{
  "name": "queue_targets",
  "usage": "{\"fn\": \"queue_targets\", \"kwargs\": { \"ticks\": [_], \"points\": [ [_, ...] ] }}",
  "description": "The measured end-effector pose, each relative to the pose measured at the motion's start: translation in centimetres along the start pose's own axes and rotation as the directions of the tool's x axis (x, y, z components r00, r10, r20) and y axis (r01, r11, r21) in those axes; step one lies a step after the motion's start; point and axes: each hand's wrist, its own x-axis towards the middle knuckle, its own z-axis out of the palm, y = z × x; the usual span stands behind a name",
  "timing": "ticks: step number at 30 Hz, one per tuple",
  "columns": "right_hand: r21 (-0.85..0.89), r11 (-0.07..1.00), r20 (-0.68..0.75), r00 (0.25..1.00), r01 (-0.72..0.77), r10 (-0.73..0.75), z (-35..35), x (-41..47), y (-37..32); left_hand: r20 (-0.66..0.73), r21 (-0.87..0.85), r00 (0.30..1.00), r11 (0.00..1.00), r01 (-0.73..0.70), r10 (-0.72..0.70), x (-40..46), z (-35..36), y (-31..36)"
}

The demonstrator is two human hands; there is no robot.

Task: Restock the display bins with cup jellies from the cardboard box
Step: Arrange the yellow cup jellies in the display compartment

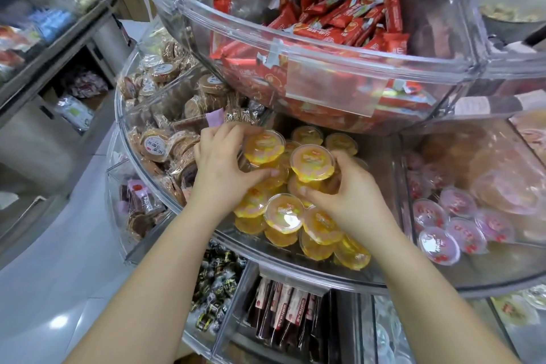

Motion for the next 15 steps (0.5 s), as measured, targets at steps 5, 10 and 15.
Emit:
{"fn": "queue_targets", "kwargs": {
  "ticks": [5, 10, 15],
  "points": [
    [0.017, 0.995, -0.018, 0.995, -0.1, 0.1, -0.6, -0.6, -0.5, 0.068, -0.039, 0.997, 0.999, -0.02, 0.023, -0.4, -0.9, -0.2],
    [0.003, 0.999, -0.213, 0.976, -0.035, 0.035, -0.7, -2.5, -3.5, -0.029, -0.19, 0.999, 0.981, -0.035, 0.03, -2.6, -3.3, -1.0],
    [0.214, 0.968, -0.067, 0.991, 0.13, -0.118, 3.4, -5.5, -9.7, -0.15, -0.392, 0.982, 0.919, 0.047, -0.115, -8.9, -7.3, -3.1]
  ]
}}
